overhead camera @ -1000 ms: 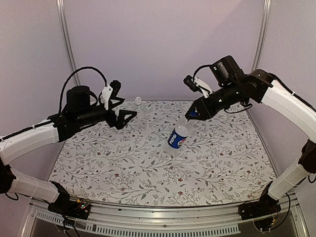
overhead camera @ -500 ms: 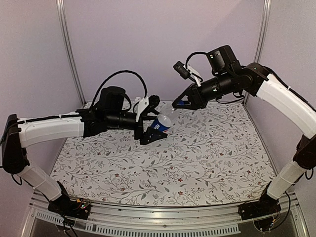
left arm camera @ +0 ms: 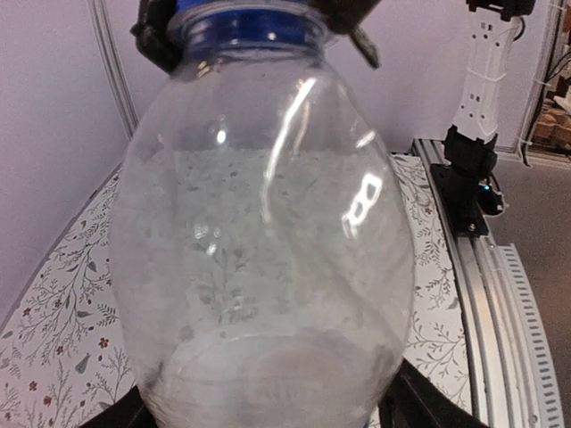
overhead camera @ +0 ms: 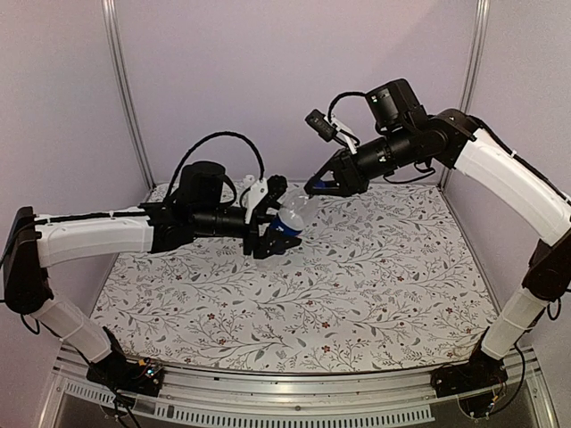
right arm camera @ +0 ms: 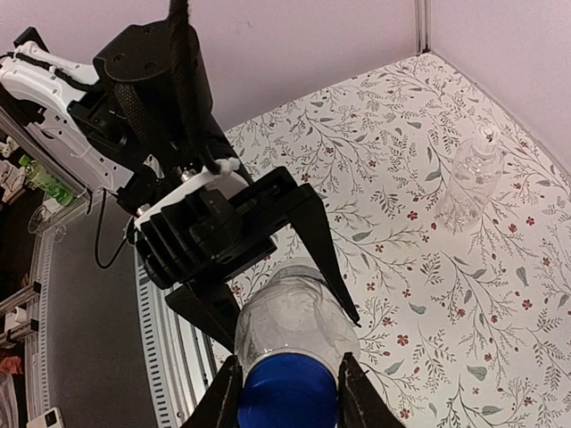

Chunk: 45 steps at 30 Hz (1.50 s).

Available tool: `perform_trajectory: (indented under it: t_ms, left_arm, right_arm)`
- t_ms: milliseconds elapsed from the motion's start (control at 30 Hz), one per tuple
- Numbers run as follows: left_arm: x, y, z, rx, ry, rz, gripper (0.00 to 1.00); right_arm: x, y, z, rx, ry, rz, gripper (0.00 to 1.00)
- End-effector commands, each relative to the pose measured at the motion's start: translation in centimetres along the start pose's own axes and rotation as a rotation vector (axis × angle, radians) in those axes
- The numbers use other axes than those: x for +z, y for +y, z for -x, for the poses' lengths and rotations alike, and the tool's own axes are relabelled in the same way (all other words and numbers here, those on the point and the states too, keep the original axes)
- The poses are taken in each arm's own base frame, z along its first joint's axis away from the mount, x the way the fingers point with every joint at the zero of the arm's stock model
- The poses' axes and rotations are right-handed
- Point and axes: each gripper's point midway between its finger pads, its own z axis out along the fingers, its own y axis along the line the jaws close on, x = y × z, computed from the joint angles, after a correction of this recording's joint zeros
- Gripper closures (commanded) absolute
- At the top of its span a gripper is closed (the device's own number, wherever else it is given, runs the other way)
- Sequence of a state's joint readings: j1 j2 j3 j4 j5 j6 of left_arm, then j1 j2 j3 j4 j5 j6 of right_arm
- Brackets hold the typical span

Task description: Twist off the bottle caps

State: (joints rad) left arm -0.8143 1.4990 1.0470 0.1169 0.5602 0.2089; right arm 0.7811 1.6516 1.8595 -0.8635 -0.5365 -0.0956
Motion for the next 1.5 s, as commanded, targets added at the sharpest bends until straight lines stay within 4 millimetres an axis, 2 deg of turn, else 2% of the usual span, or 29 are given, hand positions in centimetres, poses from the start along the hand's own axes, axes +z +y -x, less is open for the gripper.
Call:
perform_trajectory:
  t_ms: [0, 267, 333, 400, 533, 567, 667, 767, 900, 1033, 1133, 1467]
  left_arm:
    - [-0.7, -0.1, 1.3, 0.037, -0.048, 0.031, 0.33]
    - [-1.4, 0.4, 1.7, 0.051, -0.073, 0.06, 0.51]
    - [-1.5, 0.6, 1.9, 0.043, -0.081, 0.071, 0.55]
    - [-1.7, 0.9, 2.2, 0.028, -0.104, 0.091, 0.57]
    - [-2.2, 1.4, 2.7, -0.012, -0.156, 0.139, 0.58]
    - [-2.4, 1.6, 2.9, -0.022, -0.166, 0.152, 0.58]
    - [-3.0, 2.5, 3.5, -0.058, -0.198, 0.211, 0.59]
    - [-3.4, 2.5, 3.9, -0.091, -0.232, 0.222, 0.6]
    - [-3.8, 2.0, 4.4, -0.129, -0.287, 0.202, 0.6]
    - [-3.9, 1.3, 4.4, -0.149, -0.318, 0.168, 0.6]
    - [-3.9, 0.7, 4.5, -0.151, -0.336, 0.138, 0.6]
    - [-3.4, -0.5, 4.2, -0.188, -0.369, 0.062, 0.61]
  right_arm:
    - [0.2, 0.4, 0.7, -0.031, -0.003, 0.019, 1.0]
    - [0.9, -0.2, 0.5, -0.036, 0.006, 0.009, 1.0]
    - [1.1, -0.3, 0.8, -0.038, 0.001, 0.009, 0.95]
    - [1.3, -0.3, 1.1, -0.035, -0.009, 0.02, 0.81]
    - [1.5, -0.5, 2.1, -0.028, -0.04, 0.013, 0.35]
    - [1.4, -0.7, 2.6, -0.026, -0.051, 0.0, 0.27]
    - [0.9, -0.9, 4.5, -0.032, -0.116, -0.024, 0.12]
    - [-0.3, -0.4, 6.8, -0.057, -0.211, -0.03, 0.05]
    - [-1.6, 0.2, 9.1, -0.075, -0.313, -0.029, 0.04]
    - [-1.7, 1.2, 10.1, -0.083, -0.359, 0.035, 0.06]
    - [-1.5, 2.3, 10.3, -0.117, -0.366, 0.107, 0.11]
    - [-0.2, 3.2, 9.1, -0.134, -0.358, 0.208, 0.25]
